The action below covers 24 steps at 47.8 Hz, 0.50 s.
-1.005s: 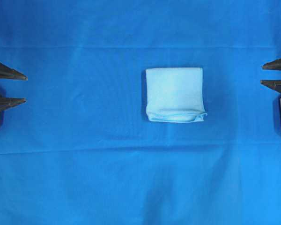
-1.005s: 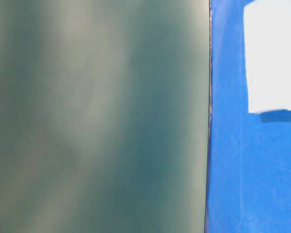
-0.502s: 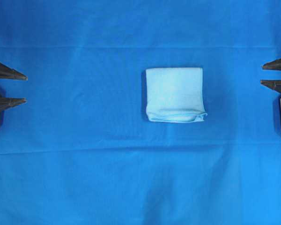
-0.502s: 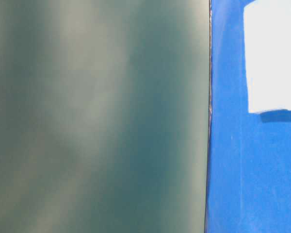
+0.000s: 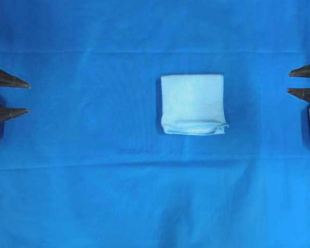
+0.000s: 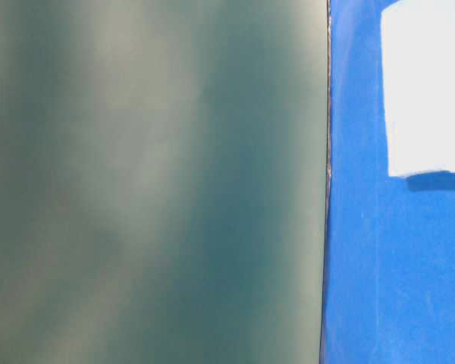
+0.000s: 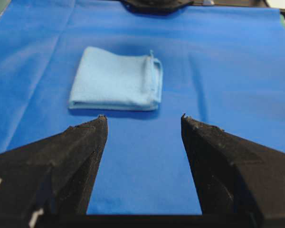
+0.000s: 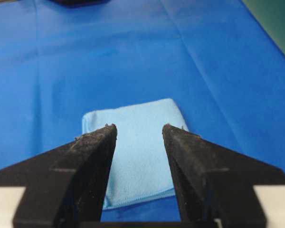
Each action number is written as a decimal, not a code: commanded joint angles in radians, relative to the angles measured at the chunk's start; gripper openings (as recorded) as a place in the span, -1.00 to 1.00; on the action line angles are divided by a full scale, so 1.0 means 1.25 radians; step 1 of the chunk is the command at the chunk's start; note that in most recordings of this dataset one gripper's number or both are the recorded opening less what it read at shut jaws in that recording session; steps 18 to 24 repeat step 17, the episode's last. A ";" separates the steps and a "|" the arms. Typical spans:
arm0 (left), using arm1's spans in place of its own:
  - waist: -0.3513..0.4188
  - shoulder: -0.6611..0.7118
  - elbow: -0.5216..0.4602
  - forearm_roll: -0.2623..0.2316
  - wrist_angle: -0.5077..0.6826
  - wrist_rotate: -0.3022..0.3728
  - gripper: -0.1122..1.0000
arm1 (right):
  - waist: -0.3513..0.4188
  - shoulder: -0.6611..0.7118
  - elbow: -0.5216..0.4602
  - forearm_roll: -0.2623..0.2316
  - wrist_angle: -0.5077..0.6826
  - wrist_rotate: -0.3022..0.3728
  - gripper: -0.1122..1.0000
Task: Fold a vertical towel.
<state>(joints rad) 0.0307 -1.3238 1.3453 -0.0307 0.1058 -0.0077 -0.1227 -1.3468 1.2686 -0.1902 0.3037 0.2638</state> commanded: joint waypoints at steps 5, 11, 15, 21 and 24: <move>0.002 0.005 -0.012 0.001 -0.002 0.002 0.31 | 0.000 0.016 -0.009 -0.002 -0.009 -0.001 0.12; 0.004 0.005 -0.012 0.001 -0.001 0.002 0.31 | 0.000 0.016 -0.009 -0.001 -0.007 -0.001 0.12; 0.004 0.005 -0.013 0.001 -0.001 0.002 0.31 | 0.000 0.018 -0.009 -0.001 -0.007 -0.001 0.12; 0.004 0.005 -0.013 0.001 -0.001 0.002 0.31 | 0.000 0.020 -0.009 -0.001 -0.007 -0.001 0.12; 0.004 0.005 -0.013 0.001 -0.001 0.002 0.31 | 0.000 0.020 -0.009 -0.001 -0.007 -0.001 0.12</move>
